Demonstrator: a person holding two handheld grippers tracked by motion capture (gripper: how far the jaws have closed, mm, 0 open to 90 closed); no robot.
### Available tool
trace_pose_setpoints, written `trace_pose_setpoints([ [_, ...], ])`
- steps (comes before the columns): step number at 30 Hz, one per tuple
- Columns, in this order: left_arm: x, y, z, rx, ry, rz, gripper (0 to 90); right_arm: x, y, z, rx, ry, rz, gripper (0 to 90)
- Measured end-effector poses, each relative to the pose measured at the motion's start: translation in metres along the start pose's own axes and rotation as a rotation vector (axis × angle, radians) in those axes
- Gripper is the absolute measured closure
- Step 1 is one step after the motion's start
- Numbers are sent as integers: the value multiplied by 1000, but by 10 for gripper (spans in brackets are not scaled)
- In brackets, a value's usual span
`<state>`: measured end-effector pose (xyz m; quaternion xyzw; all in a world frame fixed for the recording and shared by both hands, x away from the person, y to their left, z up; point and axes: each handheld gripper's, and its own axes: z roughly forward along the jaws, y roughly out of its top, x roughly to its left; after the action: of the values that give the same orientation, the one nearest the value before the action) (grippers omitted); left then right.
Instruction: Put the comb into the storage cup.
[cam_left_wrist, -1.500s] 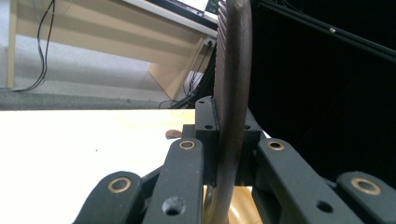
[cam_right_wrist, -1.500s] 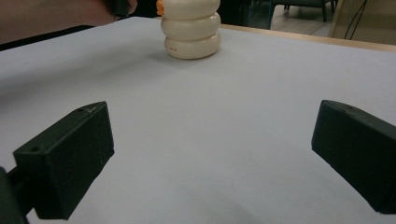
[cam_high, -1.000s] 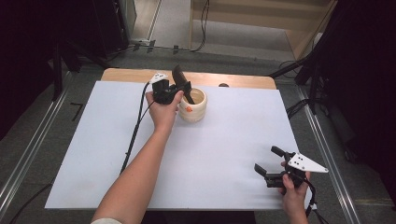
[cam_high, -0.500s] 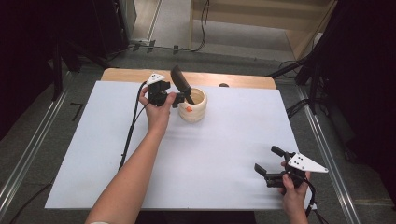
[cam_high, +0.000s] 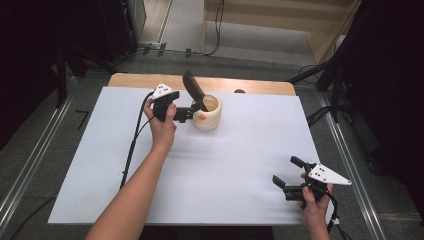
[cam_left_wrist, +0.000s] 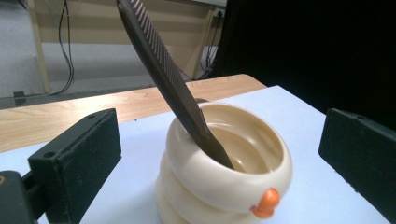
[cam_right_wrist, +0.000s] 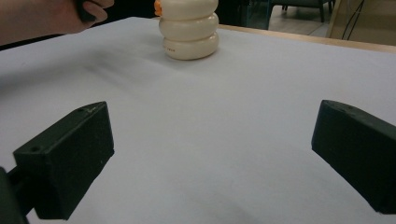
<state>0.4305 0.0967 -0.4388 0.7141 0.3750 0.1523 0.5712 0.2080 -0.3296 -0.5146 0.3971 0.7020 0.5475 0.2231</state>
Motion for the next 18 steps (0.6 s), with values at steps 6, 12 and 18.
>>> trace_pose_setpoints([
  [6, -1, -5, -12, -3, 4, 10, 0, 0, 0, 0, 1, -1, -2, 0],
  [12, -7, -8, -21, -6, -3, 29, 0, 0, 0, 0, 3, -2, -3, 0],
  [18, -13, -12, -32, -23, -16, 48, 0, 1, 0, 0, 0, -6, -2, 0],
])
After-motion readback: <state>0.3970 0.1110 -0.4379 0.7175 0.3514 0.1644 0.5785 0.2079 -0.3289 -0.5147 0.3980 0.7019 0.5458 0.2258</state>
